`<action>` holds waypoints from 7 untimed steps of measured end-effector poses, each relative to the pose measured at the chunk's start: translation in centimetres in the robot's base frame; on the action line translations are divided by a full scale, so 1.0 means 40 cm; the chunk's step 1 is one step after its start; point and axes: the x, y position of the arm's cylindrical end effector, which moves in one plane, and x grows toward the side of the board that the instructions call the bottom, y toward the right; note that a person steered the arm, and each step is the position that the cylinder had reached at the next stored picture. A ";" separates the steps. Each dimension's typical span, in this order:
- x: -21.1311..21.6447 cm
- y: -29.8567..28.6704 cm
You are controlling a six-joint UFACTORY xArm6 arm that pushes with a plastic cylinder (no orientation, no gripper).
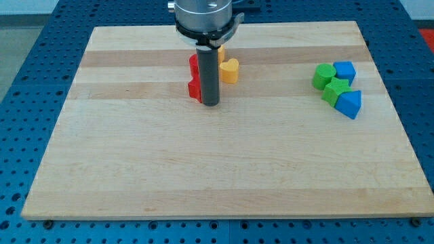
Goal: Place the red star at the bottom side of the red circle
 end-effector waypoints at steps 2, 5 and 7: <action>-0.002 -0.020; -0.002 -0.038; 0.014 -0.143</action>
